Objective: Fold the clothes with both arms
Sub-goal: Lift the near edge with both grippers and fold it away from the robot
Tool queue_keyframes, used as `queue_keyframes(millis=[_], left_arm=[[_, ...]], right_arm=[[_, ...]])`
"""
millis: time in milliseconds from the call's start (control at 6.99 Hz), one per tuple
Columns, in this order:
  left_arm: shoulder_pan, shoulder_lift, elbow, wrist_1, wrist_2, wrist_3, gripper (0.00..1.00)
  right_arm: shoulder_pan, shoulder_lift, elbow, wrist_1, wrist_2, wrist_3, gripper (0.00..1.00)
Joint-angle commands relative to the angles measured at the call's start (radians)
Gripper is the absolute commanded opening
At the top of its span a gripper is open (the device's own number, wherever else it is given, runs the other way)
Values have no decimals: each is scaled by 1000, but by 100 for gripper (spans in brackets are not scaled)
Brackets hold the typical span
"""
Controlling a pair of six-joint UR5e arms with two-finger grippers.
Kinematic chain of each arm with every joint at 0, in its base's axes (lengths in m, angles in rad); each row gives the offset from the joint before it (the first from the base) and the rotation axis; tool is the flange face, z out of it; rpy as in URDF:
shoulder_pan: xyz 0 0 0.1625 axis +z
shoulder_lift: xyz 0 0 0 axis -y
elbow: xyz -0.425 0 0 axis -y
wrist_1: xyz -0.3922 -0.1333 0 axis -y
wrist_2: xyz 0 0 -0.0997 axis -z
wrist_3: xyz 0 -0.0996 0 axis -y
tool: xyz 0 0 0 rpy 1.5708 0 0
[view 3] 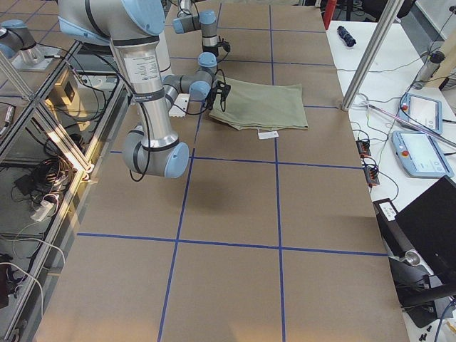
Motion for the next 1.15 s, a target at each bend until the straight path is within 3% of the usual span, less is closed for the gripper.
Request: queue_keyframes(millis=[0,286,573,1002], left_arm=[[65,1,-177,191,0,-17,0],[59,-19,-186,208,-2,-10,0],[-57,-34,-170,204,-3,63,0],[-204,-88,-13,156,-5,169,0]], right_arm=[[1,-93,147,0,115,0,0],[15,-74,124,6,103,0,0],[74,35,47,11,36,0,0],[223,139,-118,15,20,-15,0]])
